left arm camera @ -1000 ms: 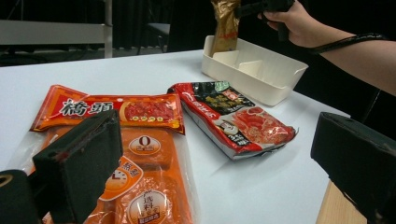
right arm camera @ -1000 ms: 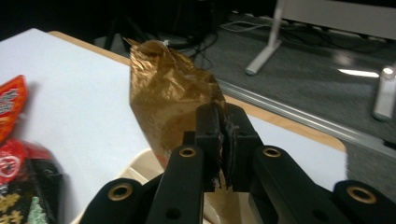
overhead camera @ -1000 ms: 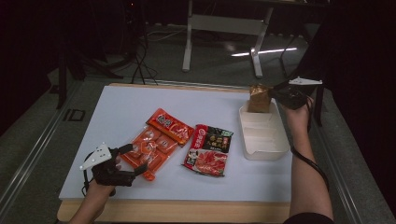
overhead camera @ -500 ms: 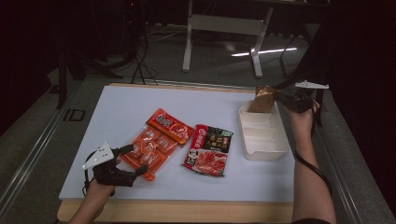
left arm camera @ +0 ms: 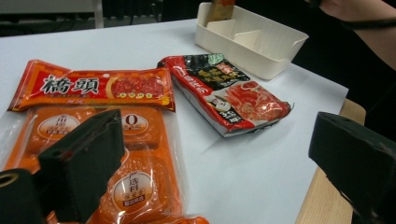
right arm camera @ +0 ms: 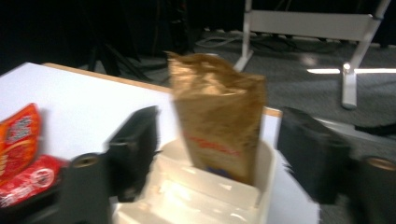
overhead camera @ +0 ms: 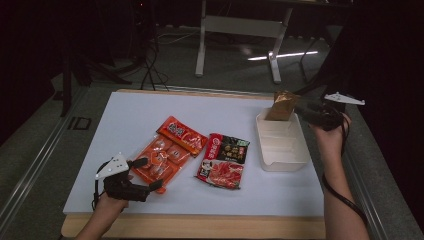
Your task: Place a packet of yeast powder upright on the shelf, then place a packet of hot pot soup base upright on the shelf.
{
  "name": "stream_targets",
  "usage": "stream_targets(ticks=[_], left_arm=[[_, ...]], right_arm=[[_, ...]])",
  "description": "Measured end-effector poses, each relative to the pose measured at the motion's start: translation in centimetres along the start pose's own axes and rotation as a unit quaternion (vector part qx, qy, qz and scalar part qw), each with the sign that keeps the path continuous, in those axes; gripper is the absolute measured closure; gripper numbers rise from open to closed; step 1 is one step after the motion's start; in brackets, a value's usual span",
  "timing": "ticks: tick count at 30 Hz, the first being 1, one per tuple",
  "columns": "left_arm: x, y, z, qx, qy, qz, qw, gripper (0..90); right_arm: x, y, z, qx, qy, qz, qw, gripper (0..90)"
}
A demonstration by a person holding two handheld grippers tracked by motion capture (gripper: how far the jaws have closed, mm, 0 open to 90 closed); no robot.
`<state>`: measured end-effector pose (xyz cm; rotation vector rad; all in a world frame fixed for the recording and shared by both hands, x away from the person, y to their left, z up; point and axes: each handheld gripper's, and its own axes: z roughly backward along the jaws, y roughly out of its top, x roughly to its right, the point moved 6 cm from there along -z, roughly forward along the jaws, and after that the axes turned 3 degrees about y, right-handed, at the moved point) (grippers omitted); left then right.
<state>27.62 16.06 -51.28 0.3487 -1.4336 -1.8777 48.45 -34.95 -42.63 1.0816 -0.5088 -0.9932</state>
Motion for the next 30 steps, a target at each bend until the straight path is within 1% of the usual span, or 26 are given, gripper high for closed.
stream_targets(ticks=[2, 3, 4, 5, 6, 8, 9, 10, 11, 12, 14, 16, 19, 20, 22, 23, 24, 25, 26, 28, 29, 30], left_arm=[[-0.2, 0.2, 0.1, 0.004, 0.003, 0.008, 1.0000, 3.0], [-0.3, 0.2, 0.1, 0.004, 0.004, 0.010, 0.9999, 2.9], [-0.3, 0.2, 0.1, 0.004, 0.004, 0.010, 0.9999, 2.9], [-0.3, 0.2, 0.1, 0.003, 0.003, 0.011, 0.9999, 2.9], [-0.2, 0.3, 0.1, 0.002, 0.002, 0.010, 0.9999, 2.9], [-0.2, 0.5, 0.0, -0.004, -0.001, 0.011, 0.9999, 2.9], [-0.1, 0.6, -0.1, -0.009, -0.005, 0.011, 0.9999, 2.9], [0.0, 0.6, -0.2, -0.011, -0.006, 0.010, 0.9999, 2.9], [0.1, 0.8, -0.3, -0.015, -0.010, 0.009, 0.9998, 2.9], [0.1, 0.8, -0.4, -0.017, -0.013, 0.008, 0.9997, 2.9], [0.2, 1.1, -0.5, -0.017, -0.015, 0.008, 0.9997, 2.9], [0.2, 1.4, -0.6, -0.016, -0.017, 0.009, 0.9997, 2.9], [0.1, 1.8, -0.8, -0.016, -0.020, 0.011, 0.9996, 2.9], [0.1, 2.0, -0.9, -0.016, -0.024, 0.010, 0.9995, 2.9], [0.1, 2.2, -1.1, -0.019, -0.024, 0.009, 0.9995, 2.9], [0.1, 2.3, -1.3, -0.022, -0.025, 0.005, 0.9994, 2.9], [0.2, 2.4, -1.4, -0.026, -0.026, 0.002, 0.9993, 2.9], [0.2, 2.5, -1.6, -0.029, -0.026, -0.002, 0.9992, 2.9], [0.3, 2.6, -1.9, -0.033, -0.028, -0.004, 0.9990, 2.9], [0.4, 2.7, -2.4, -0.043, -0.033, -0.007, 0.9985, 2.9], [0.5, 2.9, -2.8, -0.049, -0.040, -0.011, 0.9979, 2.9], [0.5, 2.9, -2.8, -0.049, -0.040, -0.011, 0.9979, 2.9]], right_arm=[[-1.0, -0.3, 0.6, 0.003, 0.004, 0.007, 1.0000, 21.9], [-1.8, -0.5, 1.0, 0.007, 0.015, 0.004, 0.9999, 20.6], [-2.2, -0.6, 1.3, 0.009, 0.017, 0.004, 0.9998, 20.1], [-2.2, -0.6, 1.3, 0.009, 0.017, 0.004, 0.9998, 20.1], [-2.7, -0.7, 1.6, 0.010, 0.022, 0.002, 0.9997, 18.9], [-4.3, -1.0, 2.3, 0.021, 0.041, 0.000, 0.9989, 14.5], [-4.8, -1.1, 2.5, 0.020, 0.044, 0.001, 0.9988, 13.7], [-5.6, -1.3, 2.8, 0.023, 0.049, 0.000, 0.9985, 13.5], [-6.1, -1.4, 3.0, 0.026, 0.055, 0.000, 0.9981, 12.9], [-6.9, -1.5, 3.2, 0.025, 0.062, 0.004, 0.9977, 12.4], [-7.8, -1.6, 3.6, 0.028, 0.060, 0.007, 0.9978, 12.4], [-8.8, -1.7, 4.0, 0.034, 0.073, 0.010, 0.9967, 13.3], [-10.2, -2.0, 4.5, 0.037, 0.073, 0.027, 0.9963, 14.2], [-10.7, -2.2, 4.7, 0.039, 0.080, 0.030, 0.9956, 14.5], [-11.9, -2.6, 5.0, 0.038, 0.093, 0.042, 0.9941, 14.7], [-12.3, -2.7, 5.2, 0.039, 0.093, 0.048, 0.9937, 15.7], [-12.8, -2.9, 5.4, 0.042, 0.095, 0.050, 0.9933, 18.9], [-13.2, -3.0, 5.5, 0.042, 0.099, 0.052, 0.9929, 19.4], [-13.7, -3.2, 5.6, 0.042, 0.100, 0.059, 0.9924, 19.4], [-14.5, -3.4, 5.9, 0.045, 0.094, 0.073, 0.9919, 19.4], [-14.9, -3.5, 6.0, 0.046, 0.096, 0.077, 0.9913, 19.5], [-14.9, -3.5, 6.0, 0.046, 0.096, 0.077, 0.9913, 19.5]])
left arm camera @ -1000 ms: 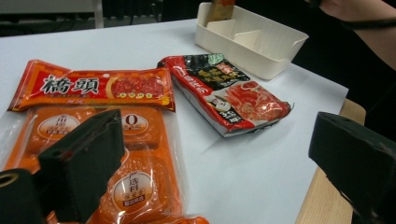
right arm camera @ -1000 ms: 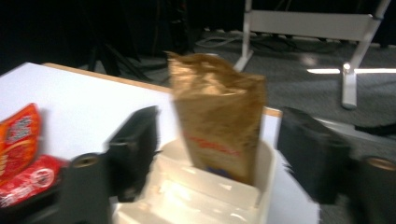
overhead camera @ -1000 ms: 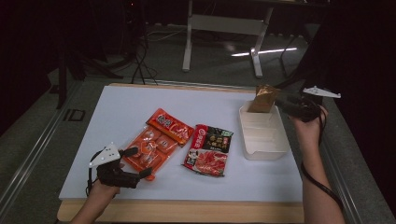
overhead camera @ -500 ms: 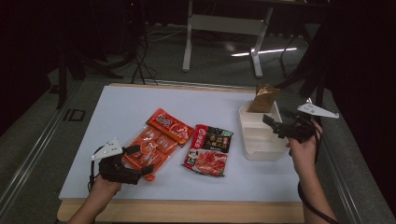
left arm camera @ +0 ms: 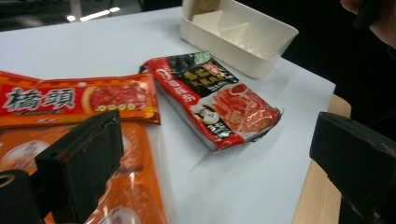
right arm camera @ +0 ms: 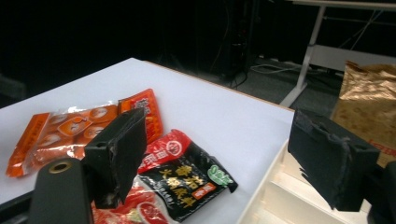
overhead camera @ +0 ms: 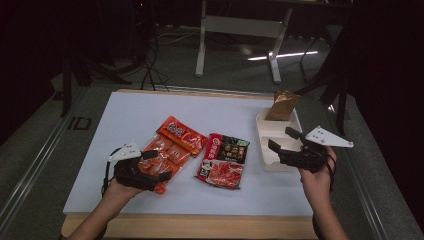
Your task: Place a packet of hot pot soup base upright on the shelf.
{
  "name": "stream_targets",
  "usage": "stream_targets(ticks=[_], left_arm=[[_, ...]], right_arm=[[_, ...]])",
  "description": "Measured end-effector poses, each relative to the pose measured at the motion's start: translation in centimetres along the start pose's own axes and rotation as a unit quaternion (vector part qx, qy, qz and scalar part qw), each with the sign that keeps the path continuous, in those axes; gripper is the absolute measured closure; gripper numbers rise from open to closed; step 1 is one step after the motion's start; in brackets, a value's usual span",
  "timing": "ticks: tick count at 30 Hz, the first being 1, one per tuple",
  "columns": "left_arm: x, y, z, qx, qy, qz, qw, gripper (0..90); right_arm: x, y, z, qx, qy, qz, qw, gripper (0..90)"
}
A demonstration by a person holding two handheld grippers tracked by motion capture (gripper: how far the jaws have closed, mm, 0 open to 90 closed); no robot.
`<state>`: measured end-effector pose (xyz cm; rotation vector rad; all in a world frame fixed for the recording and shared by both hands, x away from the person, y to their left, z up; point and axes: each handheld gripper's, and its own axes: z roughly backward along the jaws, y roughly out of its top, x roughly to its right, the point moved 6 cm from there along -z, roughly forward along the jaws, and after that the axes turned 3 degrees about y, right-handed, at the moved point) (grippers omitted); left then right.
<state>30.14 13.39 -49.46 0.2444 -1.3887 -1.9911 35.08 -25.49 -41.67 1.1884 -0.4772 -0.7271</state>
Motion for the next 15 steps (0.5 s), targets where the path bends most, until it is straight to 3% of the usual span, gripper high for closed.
stream_targets(ticks=[3, 6, 7, 10, 15], left_arm=[[0.0, 0.6, -1.0, -0.010, -0.006, -0.006, 0.9999, 2.9], [-0.1, 1.0, -2.0, -0.016, -0.007, -0.014, 0.9998, 3.0], [-0.1, 1.2, -2.3, -0.017, -0.007, -0.016, 0.9997, 3.0], [-0.2, 1.7, -3.3, -0.024, -0.009, -0.021, 0.9995, 3.0], [-0.2, 2.7, -4.8, -0.032, -0.012, -0.028, 0.9990, 3.0]], right_arm=[[-1.6, -0.5, 0.1, -0.010, 0.018, 0.018, 0.9996, 19.7], [-2.1, -0.9, 0.2, -0.011, 0.030, 0.012, 0.9994, 19.5], [-2.5, -1.1, 0.6, 0.003, 0.026, 0.012, 0.9996, 18.8], [-3.1, -1.5, 1.2, 0.002, 0.014, 0.013, 0.9998, 15.7], [-4.2, -1.8, 2.0, 0.014, 0.025, 0.002, 0.9996, 13.6]])
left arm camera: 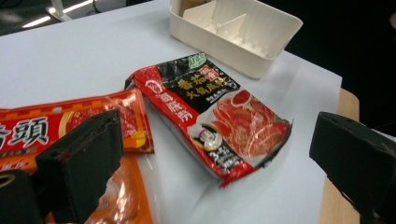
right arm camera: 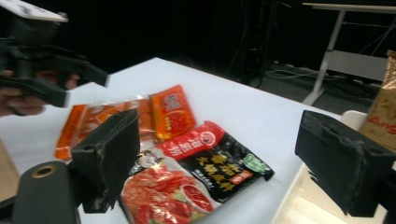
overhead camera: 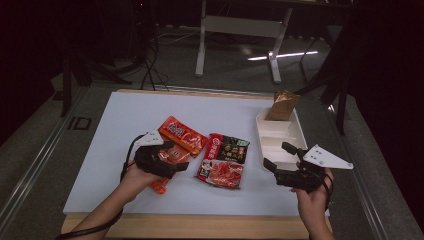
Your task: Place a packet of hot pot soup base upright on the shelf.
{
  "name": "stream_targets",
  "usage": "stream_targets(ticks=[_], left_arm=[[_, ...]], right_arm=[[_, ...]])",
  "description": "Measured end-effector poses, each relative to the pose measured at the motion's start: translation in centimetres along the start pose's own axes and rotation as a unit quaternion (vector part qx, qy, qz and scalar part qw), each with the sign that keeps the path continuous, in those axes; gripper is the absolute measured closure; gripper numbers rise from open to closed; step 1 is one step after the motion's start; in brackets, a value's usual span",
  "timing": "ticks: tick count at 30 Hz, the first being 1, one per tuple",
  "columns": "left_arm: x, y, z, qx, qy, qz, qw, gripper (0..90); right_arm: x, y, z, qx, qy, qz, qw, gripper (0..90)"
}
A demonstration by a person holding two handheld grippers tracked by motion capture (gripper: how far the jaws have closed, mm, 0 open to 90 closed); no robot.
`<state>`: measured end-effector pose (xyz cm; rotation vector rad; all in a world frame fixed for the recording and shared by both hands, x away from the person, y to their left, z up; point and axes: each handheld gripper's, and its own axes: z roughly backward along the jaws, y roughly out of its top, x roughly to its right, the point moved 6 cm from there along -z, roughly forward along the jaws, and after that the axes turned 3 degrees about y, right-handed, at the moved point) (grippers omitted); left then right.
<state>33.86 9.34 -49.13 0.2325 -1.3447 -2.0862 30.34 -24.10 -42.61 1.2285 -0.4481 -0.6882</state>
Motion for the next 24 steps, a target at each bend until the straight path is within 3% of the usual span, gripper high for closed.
stream_targets(ticks=[10, 15, 19, 24], left_arm=[[0.2, 2.5, -3.1, -0.011, -0.015, -0.012, 0.9998, 3.9], [-0.2, 3.4, -4.8, -0.017, -0.008, -0.009, 0.9998, 5.4], [-0.8, 4.0, -6.5, -0.024, 0.007, -0.022, 0.9994, 14.8], [-2.0, 4.3, -8.7, -0.033, 0.015, -0.019, 0.9992, 21.2]], right_arm=[[-1.4, -0.4, 0.6, 0.002, -0.001, -0.005, 1.0000, 10.4], [-1.9, -0.9, 0.8, -0.003, -0.002, -0.001, 1.0000, 10.5], [-2.0, -1.8, 0.7, -0.018, 0.000, -0.001, 0.9998, 13.1], [-2.2, -2.0, 0.4, -0.022, 0.001, 0.006, 0.9997, 15.1]])
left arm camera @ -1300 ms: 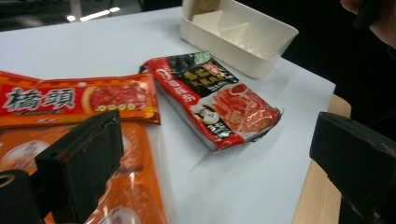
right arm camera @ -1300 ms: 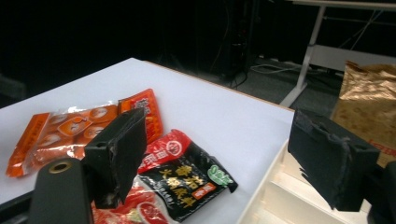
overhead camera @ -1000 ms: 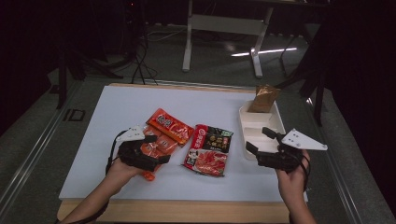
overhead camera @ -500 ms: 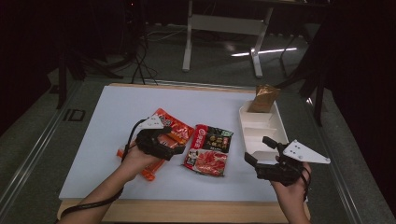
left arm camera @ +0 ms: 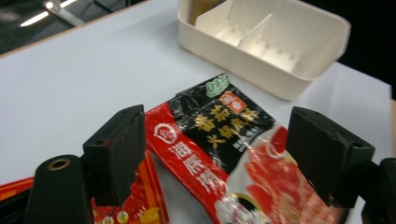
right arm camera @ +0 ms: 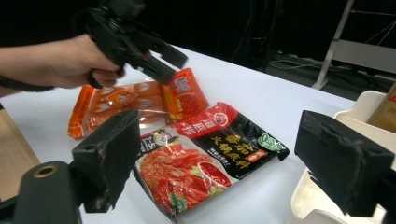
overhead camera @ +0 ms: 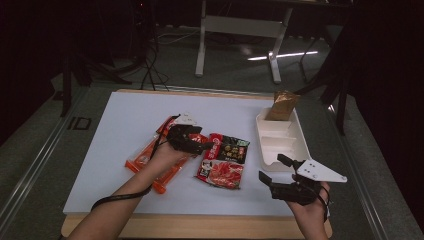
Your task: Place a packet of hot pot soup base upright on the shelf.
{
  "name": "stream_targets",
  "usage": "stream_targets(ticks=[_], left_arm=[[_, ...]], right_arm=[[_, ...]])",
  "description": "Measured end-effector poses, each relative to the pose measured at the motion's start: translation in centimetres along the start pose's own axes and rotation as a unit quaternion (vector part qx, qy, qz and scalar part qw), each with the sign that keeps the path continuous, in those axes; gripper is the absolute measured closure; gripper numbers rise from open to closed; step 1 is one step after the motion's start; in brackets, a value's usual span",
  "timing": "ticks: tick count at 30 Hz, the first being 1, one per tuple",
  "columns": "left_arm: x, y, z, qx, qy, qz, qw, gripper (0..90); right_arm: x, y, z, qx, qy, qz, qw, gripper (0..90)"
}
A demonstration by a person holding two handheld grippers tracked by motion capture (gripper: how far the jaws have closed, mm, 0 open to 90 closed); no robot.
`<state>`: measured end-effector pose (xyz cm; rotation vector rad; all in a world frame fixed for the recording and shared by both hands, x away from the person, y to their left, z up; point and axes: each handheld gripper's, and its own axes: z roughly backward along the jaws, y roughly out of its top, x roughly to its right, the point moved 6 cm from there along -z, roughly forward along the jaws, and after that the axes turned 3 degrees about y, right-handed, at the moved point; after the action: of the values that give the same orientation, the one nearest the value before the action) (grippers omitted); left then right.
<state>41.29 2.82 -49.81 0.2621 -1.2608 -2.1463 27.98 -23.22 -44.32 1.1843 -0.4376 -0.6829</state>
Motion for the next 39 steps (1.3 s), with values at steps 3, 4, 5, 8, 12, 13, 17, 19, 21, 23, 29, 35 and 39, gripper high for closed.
stream_targets(ticks=[3, 4, 5, 8, 12, 13, 17, 19, 21, 23, 29, 35, 39], left_arm=[[-0.8, -0.1, -1.2, -0.004, 0.006, 0.009, 0.9999, 25.3], [-1.0, -0.1, -1.7, -0.006, 0.004, 0.012, 0.9999, 26.6], [-1.3, -0.2, -2.1, -0.010, 0.009, 0.015, 0.9998, 28.6], [-2.0, -0.5, -3.3, -0.021, 0.017, 0.028, 0.9992, 32.0], [-2.9, -0.7, -4.8, -0.040, 0.037, 0.040, 0.9977, 34.8], [-3.1, -0.8, -5.2, -0.047, 0.037, 0.047, 0.9971, 34.7], [-4.1, -1.2, -6.7, -0.068, 0.045, 0.059, 0.9949, 36.2], [-4.5, -1.5, -7.2, -0.078, 0.044, 0.069, 0.9935, 39.8], [-4.6, -1.8, -7.7, -0.089, 0.032, 0.086, 0.9918, 41.2], [-4.6, -2.0, -8.1, -0.099, 0.023, 0.093, 0.9905, 43.9], [-4.6, -2.8, -9.2, -0.128, 0.021, 0.092, 0.9872, 46.4], [-4.5, -3.1, -9.9, -0.142, 0.024, 0.094, 0.9851, 52.3], [-4.4, -3.0, -10.1, -0.156, 0.025, 0.088, 0.9835, 56.6]], right_arm=[[0.0, 0.0, 0.0, 0.002, 0.004, -0.005, 1.0000, 16.3], [-0.2, 0.0, 0.1, 0.002, 0.006, -0.002, 1.0000, 17.6], [-0.2, 0.1, 0.1, 0.004, 0.005, -0.001, 1.0000, 17.6], [-0.4, 0.1, 0.0, 0.004, 0.003, 0.008, 1.0000, 17.6], [-0.5, 0.1, 0.0, 0.004, 0.006, 0.015, 0.9999, 17.6], [-0.6, 0.1, 0.0, 0.004, 0.008, 0.015, 0.9998, 17.6], [-0.8, -0.2, -0.3, -0.004, 0.013, 0.020, 0.9997, 17.6], [-1.0, -0.4, -0.5, -0.008, 0.016, 0.022, 0.9996, 17.6], [-1.0, -0.4, -0.5, -0.009, 0.016, 0.022, 0.9996, 17.6], [-1.2, -0.4, -0.7, -0.011, 0.017, 0.027, 0.9994, 17.6], [-1.2, -0.5, -0.7, -0.012, 0.018, 0.032, 0.9993, 17.6], [-1.2, -0.5, -0.7, -0.013, 0.018, 0.032, 0.9992, 17.6], [-1.1, -0.7, -0.9, -0.018, 0.020, 0.031, 0.9992, 17.6]])
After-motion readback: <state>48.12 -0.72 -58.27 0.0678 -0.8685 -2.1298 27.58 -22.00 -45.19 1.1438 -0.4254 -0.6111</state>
